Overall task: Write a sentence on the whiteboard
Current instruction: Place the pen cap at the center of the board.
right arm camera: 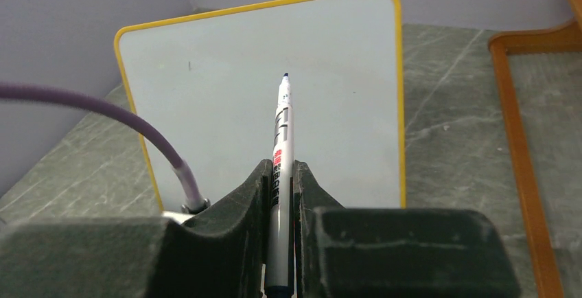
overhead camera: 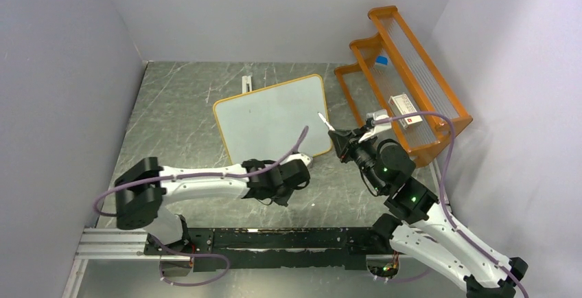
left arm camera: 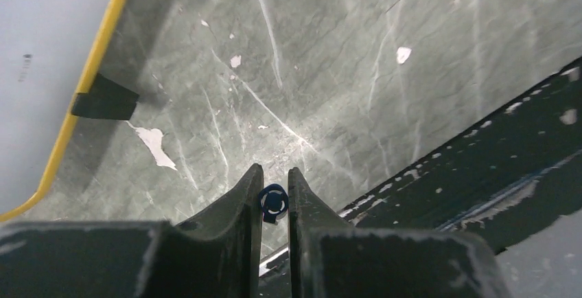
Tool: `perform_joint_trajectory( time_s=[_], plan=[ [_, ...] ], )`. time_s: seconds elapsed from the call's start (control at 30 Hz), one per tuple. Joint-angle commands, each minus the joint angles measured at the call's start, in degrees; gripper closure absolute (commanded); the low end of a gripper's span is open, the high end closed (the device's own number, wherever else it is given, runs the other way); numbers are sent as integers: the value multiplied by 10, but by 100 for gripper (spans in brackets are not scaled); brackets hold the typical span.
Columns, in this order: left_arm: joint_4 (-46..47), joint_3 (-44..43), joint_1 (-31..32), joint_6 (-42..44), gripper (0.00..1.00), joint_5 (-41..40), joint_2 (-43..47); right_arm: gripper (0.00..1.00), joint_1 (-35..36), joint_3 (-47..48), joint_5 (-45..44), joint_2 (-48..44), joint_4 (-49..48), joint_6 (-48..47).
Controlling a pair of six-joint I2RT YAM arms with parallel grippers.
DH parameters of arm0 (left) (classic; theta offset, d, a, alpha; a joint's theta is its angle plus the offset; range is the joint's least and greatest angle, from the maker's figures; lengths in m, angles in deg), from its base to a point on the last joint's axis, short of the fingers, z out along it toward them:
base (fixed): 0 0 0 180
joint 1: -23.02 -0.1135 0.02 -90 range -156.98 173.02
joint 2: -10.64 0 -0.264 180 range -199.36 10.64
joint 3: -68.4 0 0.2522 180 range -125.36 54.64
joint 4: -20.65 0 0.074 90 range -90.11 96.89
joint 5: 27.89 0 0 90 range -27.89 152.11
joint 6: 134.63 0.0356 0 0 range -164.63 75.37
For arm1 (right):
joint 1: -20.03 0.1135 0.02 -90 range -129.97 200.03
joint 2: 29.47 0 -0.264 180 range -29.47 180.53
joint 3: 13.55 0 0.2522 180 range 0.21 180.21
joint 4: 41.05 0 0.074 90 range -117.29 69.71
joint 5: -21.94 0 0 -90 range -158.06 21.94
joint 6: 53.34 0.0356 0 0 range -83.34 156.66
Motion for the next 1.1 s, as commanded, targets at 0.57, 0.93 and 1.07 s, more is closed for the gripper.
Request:
perform_joint_trajectory(
  time_s=[0.57,0.93,1.07],
  plan=[
    [-46,-49,15,48,68,32,-149,100,-2,1,-84,-45,9,-11],
    [-72,-86,16,34,40,-14,-70,100,-2,1,-68,-35,9,-7],
    [-70,-106,16,38,12,-49,-22,100,-2,6,-64,-32,10,-8]
  ],
)
